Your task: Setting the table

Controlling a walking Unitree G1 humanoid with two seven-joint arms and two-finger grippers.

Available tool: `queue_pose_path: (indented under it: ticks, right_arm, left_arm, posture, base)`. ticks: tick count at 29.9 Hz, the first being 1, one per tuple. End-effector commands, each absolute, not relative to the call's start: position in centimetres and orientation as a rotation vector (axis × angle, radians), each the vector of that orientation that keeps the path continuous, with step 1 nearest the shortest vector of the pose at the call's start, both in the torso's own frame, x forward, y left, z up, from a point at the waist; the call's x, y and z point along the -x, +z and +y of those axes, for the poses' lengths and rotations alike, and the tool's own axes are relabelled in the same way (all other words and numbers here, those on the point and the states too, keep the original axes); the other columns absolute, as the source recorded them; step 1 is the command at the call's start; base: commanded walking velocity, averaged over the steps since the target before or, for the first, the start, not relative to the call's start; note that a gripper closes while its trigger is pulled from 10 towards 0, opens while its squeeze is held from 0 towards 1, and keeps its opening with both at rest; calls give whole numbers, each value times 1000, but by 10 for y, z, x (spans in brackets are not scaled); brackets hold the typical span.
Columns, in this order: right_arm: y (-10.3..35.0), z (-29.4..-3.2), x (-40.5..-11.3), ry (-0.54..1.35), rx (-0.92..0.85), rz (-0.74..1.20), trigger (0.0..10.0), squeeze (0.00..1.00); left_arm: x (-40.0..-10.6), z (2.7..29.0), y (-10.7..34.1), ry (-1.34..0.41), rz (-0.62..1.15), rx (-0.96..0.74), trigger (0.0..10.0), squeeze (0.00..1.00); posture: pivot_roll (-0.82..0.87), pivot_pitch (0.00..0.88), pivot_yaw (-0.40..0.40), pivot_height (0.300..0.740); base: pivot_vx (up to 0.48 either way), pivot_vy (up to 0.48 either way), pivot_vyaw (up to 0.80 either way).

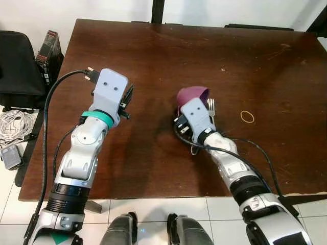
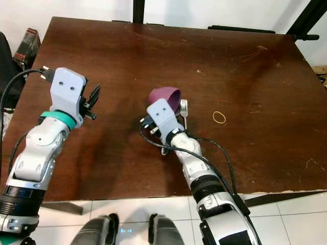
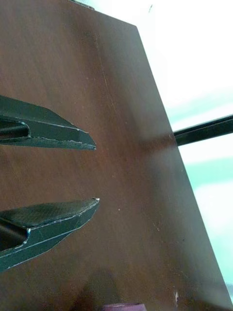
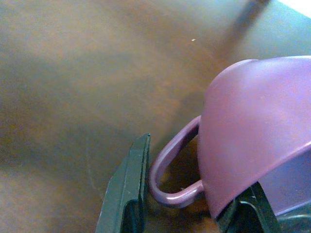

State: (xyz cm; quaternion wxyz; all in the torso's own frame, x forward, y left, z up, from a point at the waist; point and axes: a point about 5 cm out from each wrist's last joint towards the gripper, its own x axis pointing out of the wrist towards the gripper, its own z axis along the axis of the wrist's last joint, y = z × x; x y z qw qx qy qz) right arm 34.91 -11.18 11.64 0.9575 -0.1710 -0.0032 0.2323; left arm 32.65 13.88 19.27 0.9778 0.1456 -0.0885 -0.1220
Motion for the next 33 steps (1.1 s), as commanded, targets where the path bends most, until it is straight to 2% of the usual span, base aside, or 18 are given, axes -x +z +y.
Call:
queue_pose_path:
  ticks: [1, 6, 16, 19, 22, 23, 27, 33]
  right_arm:
    - [118, -114, -348, 465, 325, -17, 0, 0]
    - [143, -110, -340, 495, 240, -157, 0, 0]
    - [172, -98, -331, 534, 212, -291, 0, 0]
    - [181, -84, -319, 646, 386, -375, 0, 0]
    - [179, -80, -316, 676, 434, -386, 0, 0]
    - [173, -74, -309, 724, 474, -379, 10000, 0]
    - [146, -65, -291, 883, 586, -295, 10000, 0]
    - [137, -78, -290, 935, 755, -235, 10000, 0]
  left_arm:
    - [-327, 136, 188, -253, -157, -292, 10000, 0]
    - [-327, 134, 188, -259, -158, -288, 10000, 0]
    - [-328, 132, 189, -260, -165, -284, 10000, 0]
    - [-330, 137, 196, -216, -198, -248, 10000, 0]
    - [-330, 138, 198, -205, -207, -235, 10000, 0]
    - [-331, 143, 204, -178, -213, -161, 10000, 0]
    - [-330, 163, 219, -142, -230, -57, 10000, 0]
    - [-329, 175, 224, -131, -242, -93, 10000, 0]
  posture:
    - [41, 120, -14, 740]
    - [33, 116, -13, 740]
    - [25, 103, -12, 740]
    - [26, 97, -14, 740]
    - [26, 97, -14, 740]
    - [29, 90, -11, 740]
    - [41, 85, -9, 740]
    - [44, 80, -7, 740]
  base:
    - [0, 0, 0]
    - [0, 0, 0]
    - [0, 0, 0]
    - [0, 0, 0]
    - [0, 0, 0]
    - [0, 0, 0]
    - [0, 0, 0]
    - [0, 0, 0]
